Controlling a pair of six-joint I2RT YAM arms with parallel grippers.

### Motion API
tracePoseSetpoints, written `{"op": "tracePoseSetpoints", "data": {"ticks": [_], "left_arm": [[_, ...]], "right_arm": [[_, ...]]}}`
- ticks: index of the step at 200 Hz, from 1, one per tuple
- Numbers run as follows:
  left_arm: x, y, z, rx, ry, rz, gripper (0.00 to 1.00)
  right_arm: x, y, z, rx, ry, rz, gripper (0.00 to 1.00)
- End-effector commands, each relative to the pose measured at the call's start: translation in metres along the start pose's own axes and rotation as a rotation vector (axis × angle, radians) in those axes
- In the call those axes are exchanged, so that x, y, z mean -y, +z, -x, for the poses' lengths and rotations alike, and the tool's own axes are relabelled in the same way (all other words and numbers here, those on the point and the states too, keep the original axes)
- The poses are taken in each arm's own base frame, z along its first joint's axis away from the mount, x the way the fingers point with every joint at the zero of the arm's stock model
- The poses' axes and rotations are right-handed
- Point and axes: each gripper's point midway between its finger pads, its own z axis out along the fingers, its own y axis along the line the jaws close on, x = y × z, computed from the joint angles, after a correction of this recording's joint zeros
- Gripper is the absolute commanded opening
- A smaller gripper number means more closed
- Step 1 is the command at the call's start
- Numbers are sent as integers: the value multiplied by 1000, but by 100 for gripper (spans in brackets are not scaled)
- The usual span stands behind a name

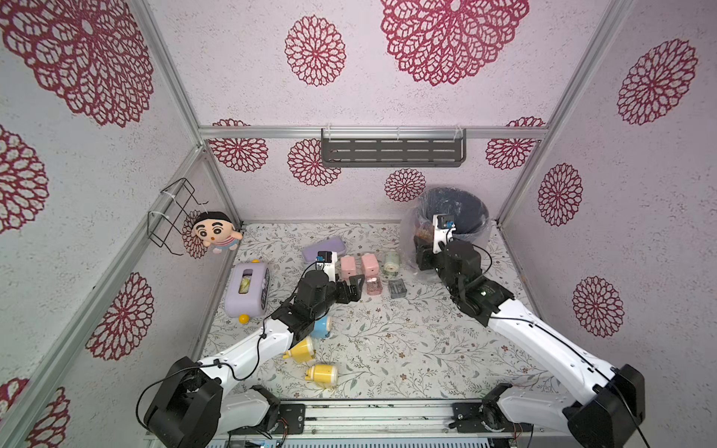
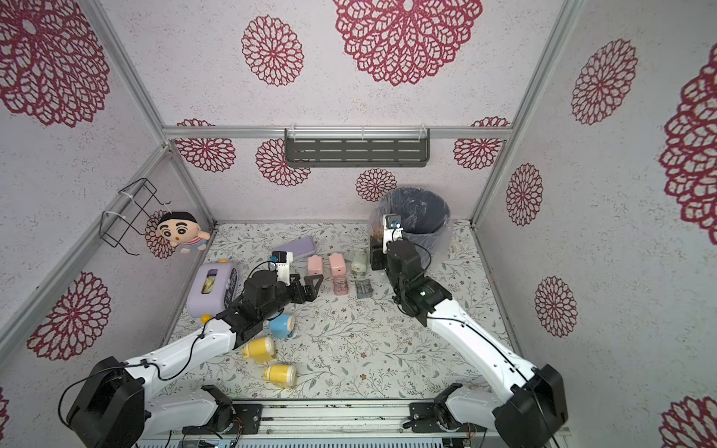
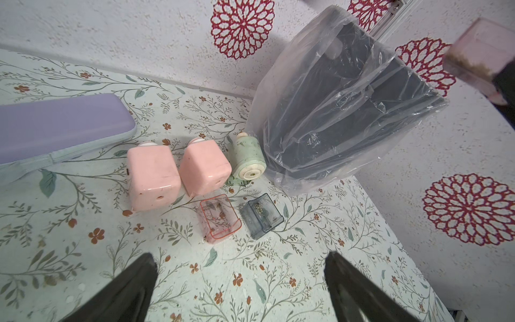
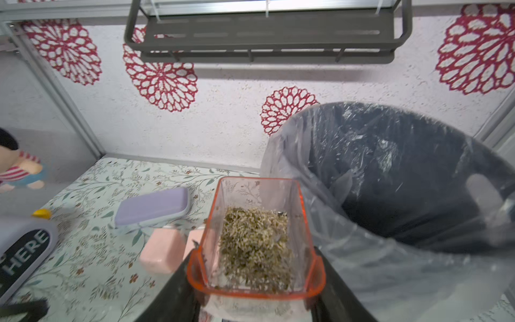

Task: Take out the pencil sharpener tray and clean the shavings
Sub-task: Pour the shavings into the trash bin.

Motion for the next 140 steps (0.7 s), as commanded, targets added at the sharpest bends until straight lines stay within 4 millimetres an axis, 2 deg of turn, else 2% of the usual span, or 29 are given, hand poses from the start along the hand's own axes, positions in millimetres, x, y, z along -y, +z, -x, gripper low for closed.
{"op": "tracePoseSetpoints", "data": {"ticks": [1,36,69,96,140], "left_arm": [[7,-5,10,43,11,-25,97],[6,-7,12,50,9,-23,97],[6,-8,12,53,4,-22,97],[5,-8,12,59,7,-15,97],[3,-7,10,56,0,-12,97]], "right_arm": [[13,13,16,-26,-24,-42,41],[47,47,29,-79,23,-129,41],[70,71,29,-155,128,-153,41],[74,70,38,-196,284,-135,42],[73,61,61,-251,674,-78,42]]}}
